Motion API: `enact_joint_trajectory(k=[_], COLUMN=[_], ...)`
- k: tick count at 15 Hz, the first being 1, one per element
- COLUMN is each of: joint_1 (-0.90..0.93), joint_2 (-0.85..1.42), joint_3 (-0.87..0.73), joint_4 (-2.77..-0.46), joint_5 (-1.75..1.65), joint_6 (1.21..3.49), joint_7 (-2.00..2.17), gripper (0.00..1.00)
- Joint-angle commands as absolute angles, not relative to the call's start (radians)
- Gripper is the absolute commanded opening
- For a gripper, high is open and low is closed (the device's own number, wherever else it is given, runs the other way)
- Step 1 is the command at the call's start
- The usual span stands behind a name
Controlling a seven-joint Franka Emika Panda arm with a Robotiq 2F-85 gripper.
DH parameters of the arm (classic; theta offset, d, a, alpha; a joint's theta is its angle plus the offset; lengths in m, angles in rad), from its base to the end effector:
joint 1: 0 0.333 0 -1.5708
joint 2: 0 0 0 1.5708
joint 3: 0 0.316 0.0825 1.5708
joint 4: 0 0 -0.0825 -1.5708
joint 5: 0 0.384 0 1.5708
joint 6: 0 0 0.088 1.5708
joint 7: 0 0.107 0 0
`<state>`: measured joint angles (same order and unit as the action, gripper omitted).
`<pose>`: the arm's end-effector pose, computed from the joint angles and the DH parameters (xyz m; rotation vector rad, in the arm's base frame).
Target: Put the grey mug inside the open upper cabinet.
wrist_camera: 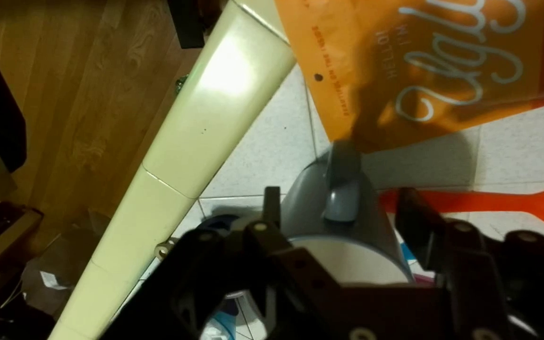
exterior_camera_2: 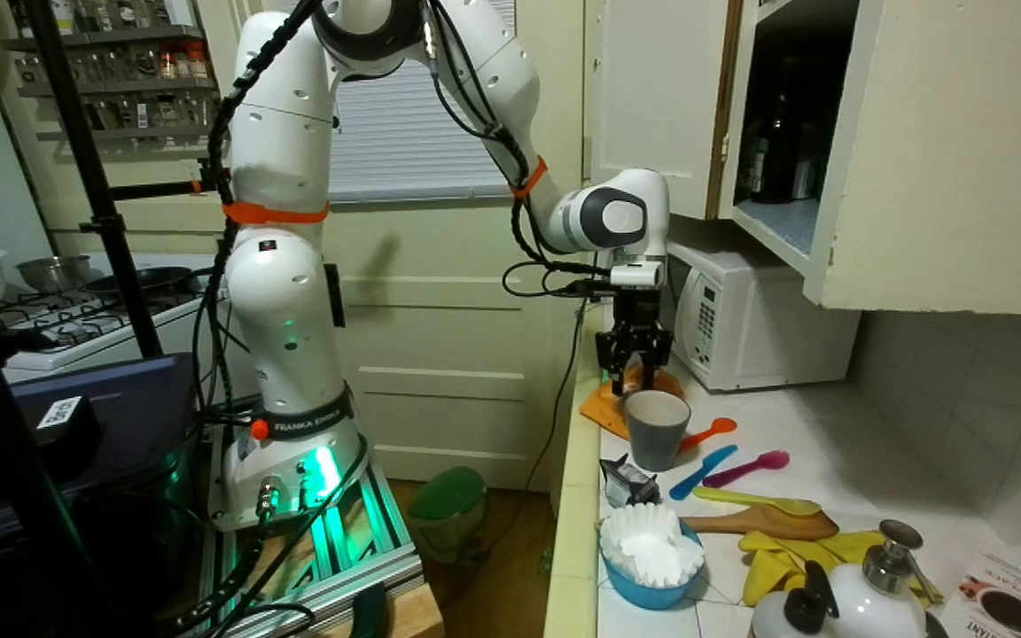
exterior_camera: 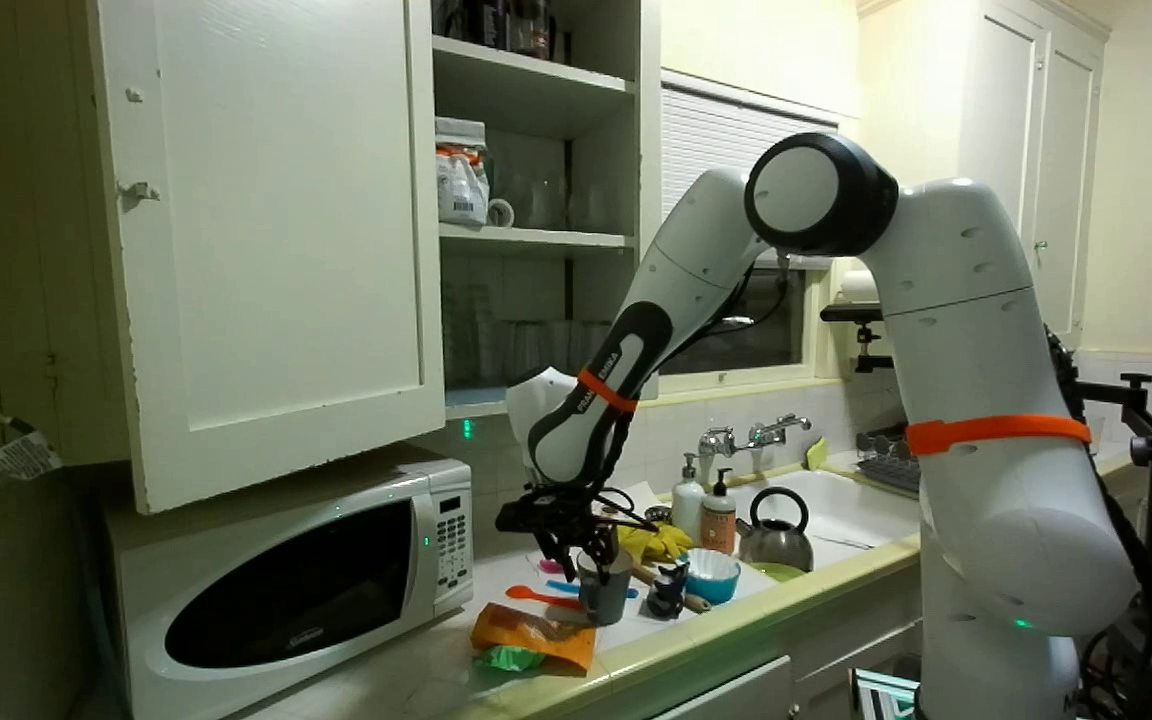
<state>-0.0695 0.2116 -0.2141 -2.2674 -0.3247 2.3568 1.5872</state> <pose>0.5012 -0.1514 0.2589 1.9681 -2.0757 0.0883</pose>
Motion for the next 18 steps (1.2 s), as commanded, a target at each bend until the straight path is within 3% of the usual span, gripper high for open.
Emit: enact_joint_trajectory(k=[1,3,6,8,12,17,18], joint_1=[-0.074,-0.075,-0.079,-0.080,-0.078,-0.074,-0.073], joint_2=[0.218,0.223,0.228,0.234,0.240,0.240,0.239], joint_3=[-0.216,-0.216,-0.215,-0.216,-0.217,-0.221,-0.222], joint_4=[-2.271,-2.271,-2.272,-2.273,-2.273,-2.271,-2.271], joint_5=[-0.314,-0.312,-0.301,-0.296,-0.288,-0.297,-0.302], joint_6=[2.364,2.364,2.361,2.363,2.362,2.359,2.357], joint_7=[1.579,1.574,1.558,1.555,1.558,1.566,1.566], gripper=[0.87,0.84,0.69,0.67,0.43,0.01,0.00])
